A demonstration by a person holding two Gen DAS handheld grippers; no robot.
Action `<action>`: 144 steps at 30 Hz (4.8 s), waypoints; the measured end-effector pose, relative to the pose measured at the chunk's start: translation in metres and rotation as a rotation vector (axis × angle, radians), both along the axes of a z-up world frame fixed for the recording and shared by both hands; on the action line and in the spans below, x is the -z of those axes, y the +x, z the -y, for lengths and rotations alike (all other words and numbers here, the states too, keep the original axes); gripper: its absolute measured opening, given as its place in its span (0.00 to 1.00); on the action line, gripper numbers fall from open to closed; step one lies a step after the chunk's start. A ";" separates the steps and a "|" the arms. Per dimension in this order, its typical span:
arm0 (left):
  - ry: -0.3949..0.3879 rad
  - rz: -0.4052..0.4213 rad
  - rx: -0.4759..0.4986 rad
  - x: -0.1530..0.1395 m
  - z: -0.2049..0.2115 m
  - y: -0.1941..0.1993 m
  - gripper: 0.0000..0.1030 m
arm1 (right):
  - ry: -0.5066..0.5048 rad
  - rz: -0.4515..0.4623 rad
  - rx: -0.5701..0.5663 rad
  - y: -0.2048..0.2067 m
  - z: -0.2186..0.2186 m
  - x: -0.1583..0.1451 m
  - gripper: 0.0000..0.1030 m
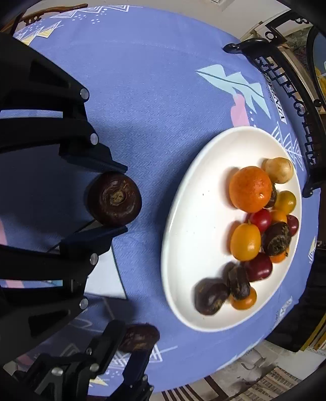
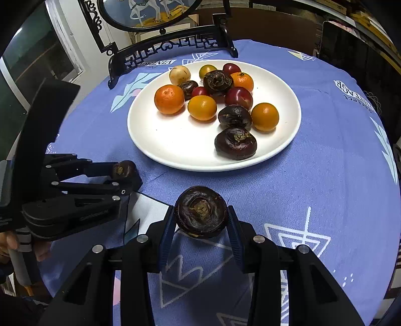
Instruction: Organize fruits
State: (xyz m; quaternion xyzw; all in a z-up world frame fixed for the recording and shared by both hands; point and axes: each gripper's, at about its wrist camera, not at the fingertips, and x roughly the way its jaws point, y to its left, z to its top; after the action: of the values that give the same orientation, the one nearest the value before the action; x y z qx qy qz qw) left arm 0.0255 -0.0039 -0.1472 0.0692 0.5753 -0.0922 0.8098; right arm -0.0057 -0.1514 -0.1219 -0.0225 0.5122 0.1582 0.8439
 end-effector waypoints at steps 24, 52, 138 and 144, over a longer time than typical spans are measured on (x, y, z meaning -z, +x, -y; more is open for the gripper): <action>-0.040 0.291 0.045 -0.133 0.015 0.040 0.40 | 0.084 0.272 0.010 0.038 0.004 -0.117 0.40; -0.004 0.192 0.009 -0.082 0.026 0.107 0.40 | 0.104 0.199 0.026 0.109 0.009 -0.084 0.40; 0.035 0.504 -0.050 -0.157 0.021 0.049 0.94 | 0.134 0.295 0.115 0.030 0.036 -0.104 0.69; 0.010 0.536 -0.062 -0.174 0.015 0.026 0.94 | 0.119 0.357 0.088 0.000 0.025 -0.122 0.72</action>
State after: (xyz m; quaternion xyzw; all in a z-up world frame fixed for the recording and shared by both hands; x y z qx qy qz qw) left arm 0.0513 -0.0186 0.0272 0.0774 0.3427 -0.0429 0.9353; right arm -0.0054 -0.1765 0.0000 0.0222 0.3447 0.1449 0.9272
